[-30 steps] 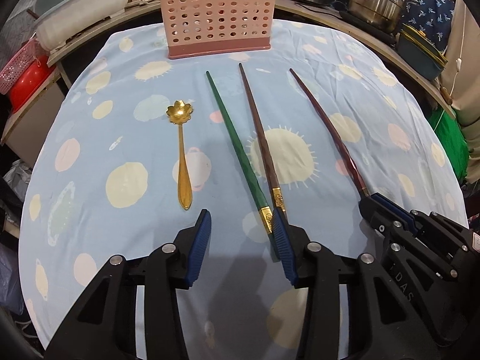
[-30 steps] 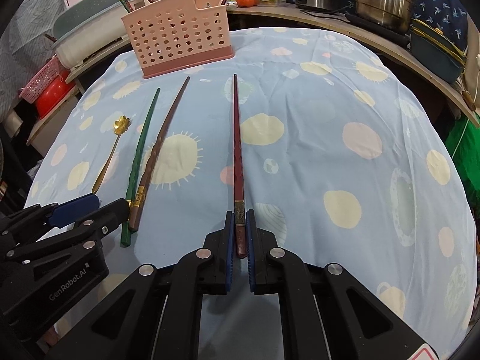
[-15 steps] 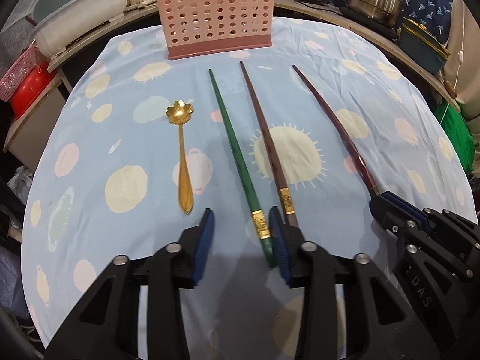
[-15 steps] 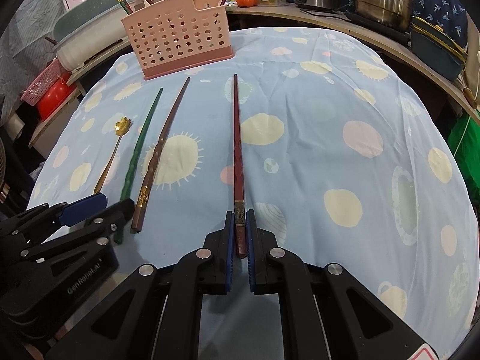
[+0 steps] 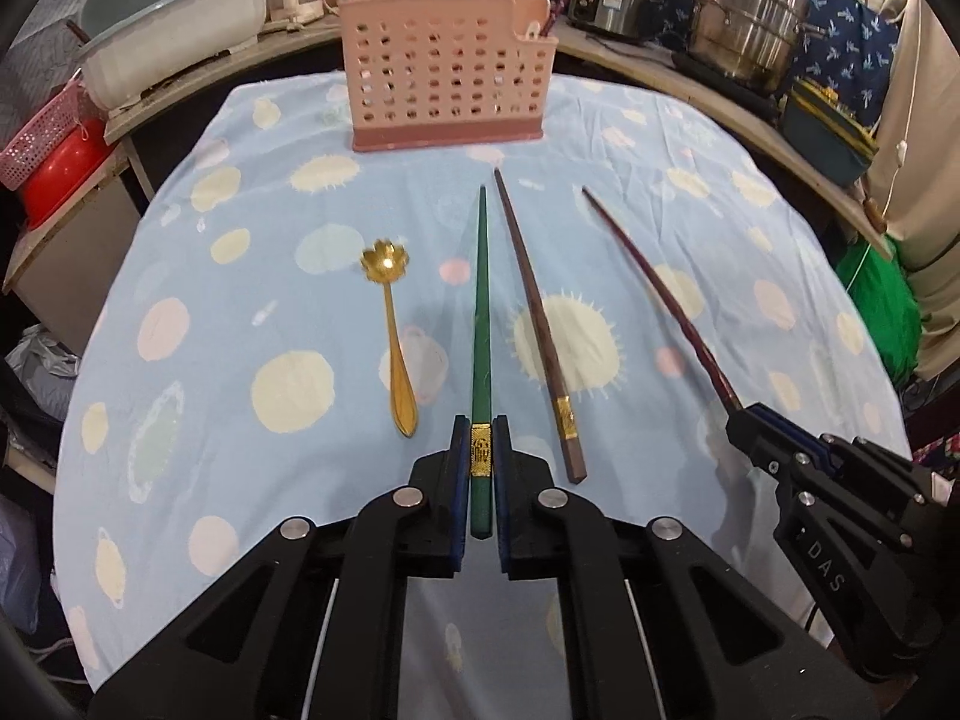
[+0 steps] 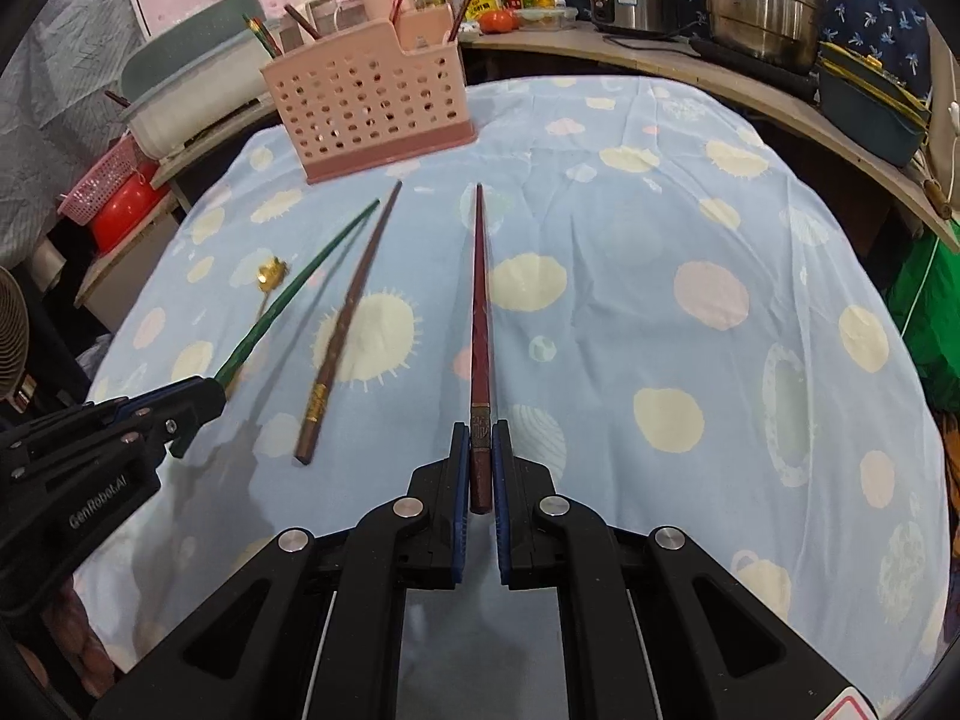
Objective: Organize utensils
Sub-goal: 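Lift both chopsticks and lower them into the pink holder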
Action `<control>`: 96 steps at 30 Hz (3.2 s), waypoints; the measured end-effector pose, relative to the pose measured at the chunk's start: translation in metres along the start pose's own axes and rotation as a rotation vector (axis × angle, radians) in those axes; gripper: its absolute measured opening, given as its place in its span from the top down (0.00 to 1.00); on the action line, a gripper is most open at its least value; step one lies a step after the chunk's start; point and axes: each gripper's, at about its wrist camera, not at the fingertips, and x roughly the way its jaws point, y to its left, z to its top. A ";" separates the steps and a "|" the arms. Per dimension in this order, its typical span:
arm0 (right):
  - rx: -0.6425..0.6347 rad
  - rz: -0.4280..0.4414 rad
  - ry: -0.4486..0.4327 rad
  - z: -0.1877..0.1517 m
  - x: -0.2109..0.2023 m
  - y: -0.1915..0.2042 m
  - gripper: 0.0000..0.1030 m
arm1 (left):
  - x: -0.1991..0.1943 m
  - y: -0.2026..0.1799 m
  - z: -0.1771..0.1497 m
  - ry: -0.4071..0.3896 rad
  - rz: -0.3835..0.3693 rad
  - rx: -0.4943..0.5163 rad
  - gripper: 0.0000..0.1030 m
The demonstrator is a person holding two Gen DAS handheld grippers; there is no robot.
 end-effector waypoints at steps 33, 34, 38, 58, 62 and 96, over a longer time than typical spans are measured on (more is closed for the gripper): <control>-0.008 0.138 -0.324 0.158 -0.093 0.018 0.93 | -0.137 0.011 0.176 -0.414 0.004 0.006 0.93; -0.010 0.137 -0.338 0.164 -0.095 0.020 0.93 | -0.140 0.011 0.183 -0.427 0.010 0.007 0.93; -0.019 0.133 -0.380 0.188 -0.099 0.025 0.93 | -0.150 0.013 0.209 -0.471 0.017 0.007 0.93; 0.064 0.168 -0.585 0.321 -0.096 0.048 0.93 | -0.143 0.042 0.316 -0.594 0.074 -0.023 0.93; 0.066 0.156 -0.598 0.335 -0.084 0.057 0.93 | -0.126 0.052 0.323 -0.585 0.088 -0.028 0.93; -0.002 0.091 -0.377 0.298 0.040 0.076 0.92 | 0.000 0.083 0.297 -0.361 0.090 -0.074 0.93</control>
